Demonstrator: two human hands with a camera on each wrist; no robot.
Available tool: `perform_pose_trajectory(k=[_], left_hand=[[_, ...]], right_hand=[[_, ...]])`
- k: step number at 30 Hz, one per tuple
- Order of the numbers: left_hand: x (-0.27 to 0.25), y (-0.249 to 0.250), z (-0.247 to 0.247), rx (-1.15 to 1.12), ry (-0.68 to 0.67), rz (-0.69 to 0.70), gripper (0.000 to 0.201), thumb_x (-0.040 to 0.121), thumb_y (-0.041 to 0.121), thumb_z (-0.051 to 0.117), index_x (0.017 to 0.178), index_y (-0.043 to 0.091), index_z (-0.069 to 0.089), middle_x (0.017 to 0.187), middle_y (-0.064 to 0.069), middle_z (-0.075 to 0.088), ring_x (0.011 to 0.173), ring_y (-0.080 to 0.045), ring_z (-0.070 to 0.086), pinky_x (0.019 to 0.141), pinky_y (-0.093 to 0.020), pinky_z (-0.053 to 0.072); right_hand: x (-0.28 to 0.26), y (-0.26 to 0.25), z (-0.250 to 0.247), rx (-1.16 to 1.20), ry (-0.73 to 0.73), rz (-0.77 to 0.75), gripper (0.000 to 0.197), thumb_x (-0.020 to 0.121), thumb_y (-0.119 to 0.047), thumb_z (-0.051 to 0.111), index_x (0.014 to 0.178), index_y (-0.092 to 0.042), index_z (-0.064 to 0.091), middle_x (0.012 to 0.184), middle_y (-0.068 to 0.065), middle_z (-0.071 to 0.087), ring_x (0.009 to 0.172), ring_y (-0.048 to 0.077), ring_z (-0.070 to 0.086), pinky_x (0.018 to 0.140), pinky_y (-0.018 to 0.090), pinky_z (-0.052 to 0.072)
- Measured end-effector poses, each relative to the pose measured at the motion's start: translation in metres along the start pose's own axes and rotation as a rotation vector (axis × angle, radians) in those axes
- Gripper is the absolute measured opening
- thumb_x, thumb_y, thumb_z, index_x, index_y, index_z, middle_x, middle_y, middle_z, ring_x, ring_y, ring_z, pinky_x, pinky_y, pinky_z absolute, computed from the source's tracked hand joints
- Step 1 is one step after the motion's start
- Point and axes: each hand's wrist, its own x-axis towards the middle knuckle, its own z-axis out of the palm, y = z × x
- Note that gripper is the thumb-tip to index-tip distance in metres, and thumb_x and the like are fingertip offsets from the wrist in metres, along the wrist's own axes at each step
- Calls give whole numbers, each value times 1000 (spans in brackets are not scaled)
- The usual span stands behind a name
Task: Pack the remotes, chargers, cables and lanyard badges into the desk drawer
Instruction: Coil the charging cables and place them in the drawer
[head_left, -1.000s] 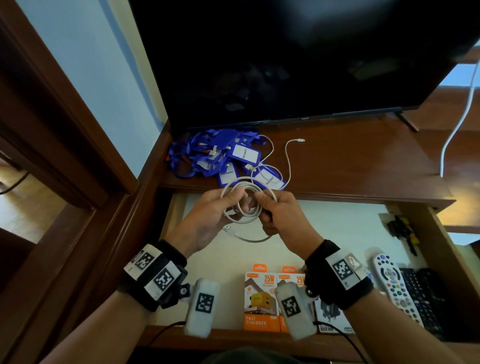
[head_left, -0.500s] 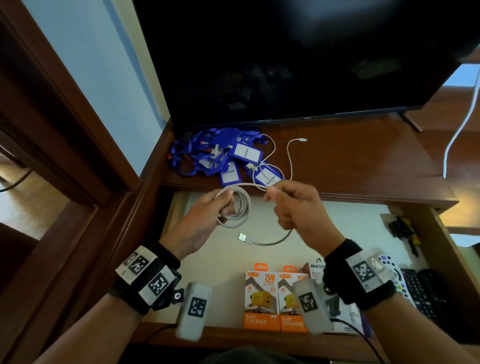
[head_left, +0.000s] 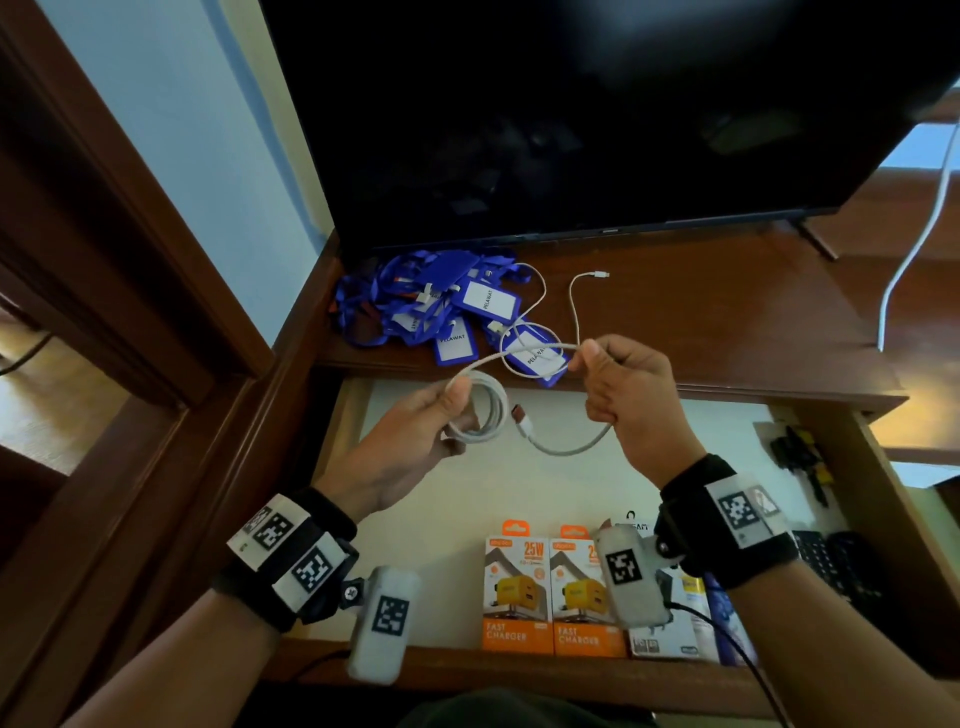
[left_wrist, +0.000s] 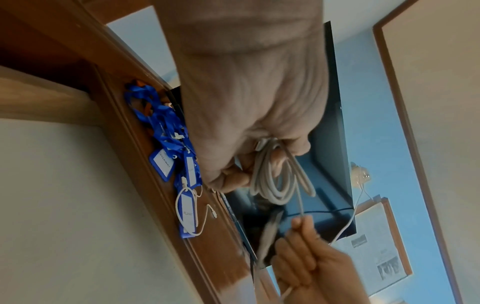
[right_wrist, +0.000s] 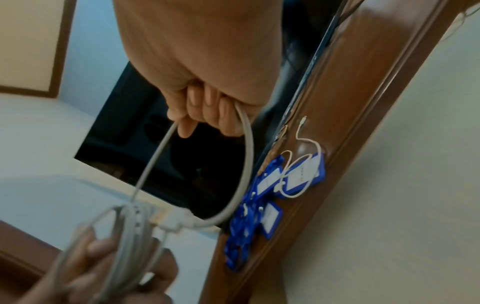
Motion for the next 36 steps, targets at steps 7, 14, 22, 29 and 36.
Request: perform_pose_trajectory(k=[7,14,22,29,36], left_hand=[[6,4,5,37,150,54,27,99,33,41,94,13,58,74,1,48,62,-5,43,48,-16,33],[5,5,16,409,289,98,23,100,37,39,87,29,57,85,1,55,75,-10,50,65,-27,44],[5,12,20,613,326,188,21,101,35,39,99,25,57,88,5,59,77,-6,54,62,-20,43],[8,14,7,659,267,206,23,100,33,43,83,26,57,71,6,53,63,-6,48,54,-17,40],[8,12,9,597,228,183,25,99,35,43,82,24,57,72,5,52,64,-7,48,53,-16,42]], right_hand=[[-4,28,4,-290,-32,-46,16,93,6,48,89,4,63,54,-14,52,50,1,40,51,14,34],[-3,34,28,-578,-194,-50,19,85,1,63,90,-17,69,83,3,65,69,5,54,67,19,46],[-12,11,47,-73,-253,9,19,96,-5,48,108,-1,62,86,19,65,67,31,62,55,27,47],[-10,10,46,-223,-217,-8,19,96,-9,51,83,-10,65,65,13,60,42,18,48,41,23,37],[-5,14,51,-296,-119,23,13,86,3,62,82,-3,72,66,8,64,53,18,60,49,19,43]])
